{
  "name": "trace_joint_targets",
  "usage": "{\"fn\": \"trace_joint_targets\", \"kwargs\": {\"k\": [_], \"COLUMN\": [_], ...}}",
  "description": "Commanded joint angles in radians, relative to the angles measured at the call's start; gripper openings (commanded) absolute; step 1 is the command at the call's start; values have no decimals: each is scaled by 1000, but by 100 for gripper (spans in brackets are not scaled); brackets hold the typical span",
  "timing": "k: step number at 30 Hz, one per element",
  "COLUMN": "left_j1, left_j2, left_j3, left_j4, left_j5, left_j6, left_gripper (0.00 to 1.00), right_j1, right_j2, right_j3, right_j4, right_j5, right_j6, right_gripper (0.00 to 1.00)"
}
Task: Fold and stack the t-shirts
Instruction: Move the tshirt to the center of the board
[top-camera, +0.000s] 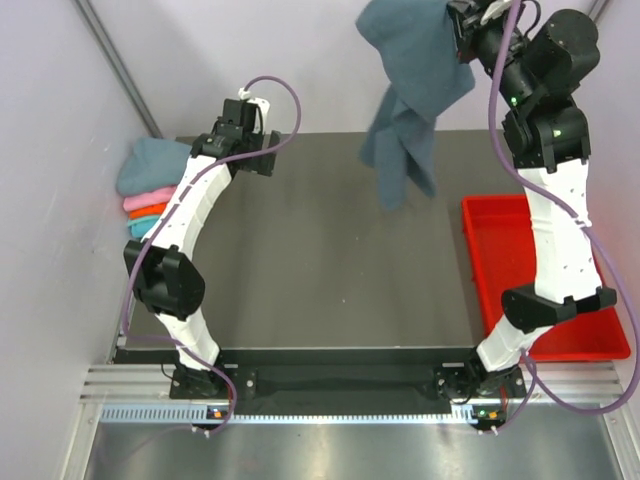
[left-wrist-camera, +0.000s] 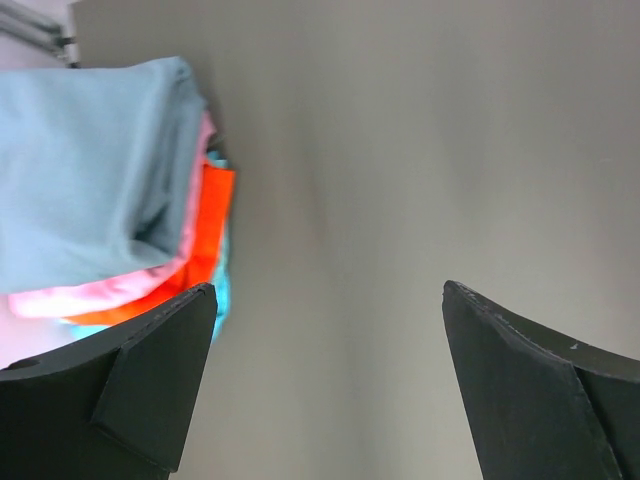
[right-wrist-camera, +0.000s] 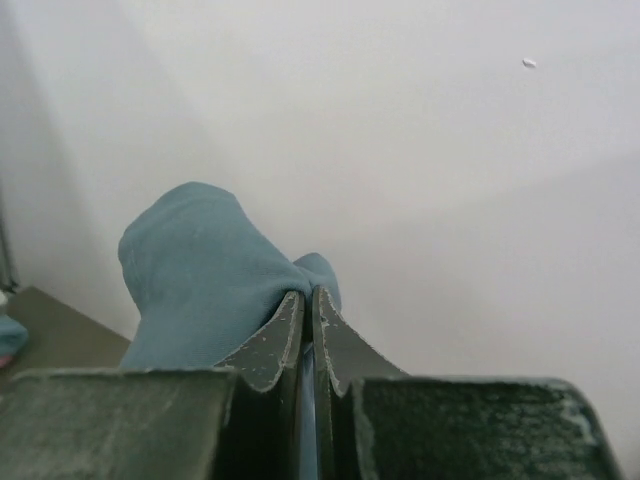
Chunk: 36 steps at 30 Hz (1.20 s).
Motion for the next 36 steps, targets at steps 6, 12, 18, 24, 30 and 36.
{"fn": "trace_joint_targets", "kwargs": {"k": [6, 12, 18, 24, 30, 36], "left_j1": [55, 77, 77, 135, 245, 261], "left_j2": [5, -39, -105, -114, -96, -93], "left_j3": [-1, -45, -125, -121, -116, -139], "left_j4": [34, 12, -6, -28, 7, 3], "left_j5": [-90, 28, 218, 333, 409, 443], "left_j6": [61, -2, -136, -111, -160, -163], "left_gripper": [99, 99, 99, 96, 95, 96], "right_j1": [19, 15, 56, 219, 300, 317], "right_j2": [31, 7, -24, -33, 207, 491], "right_j3": [-72, -456, -601, -699, -628, -392], "right_j4": [212, 67, -132, -124, -98, -51], "right_j5": [-142, -7, 117, -116, -215, -36], "right_j6": [139, 56, 50, -237, -200, -199], "right_gripper": [0, 36, 69, 71, 66, 67]}}
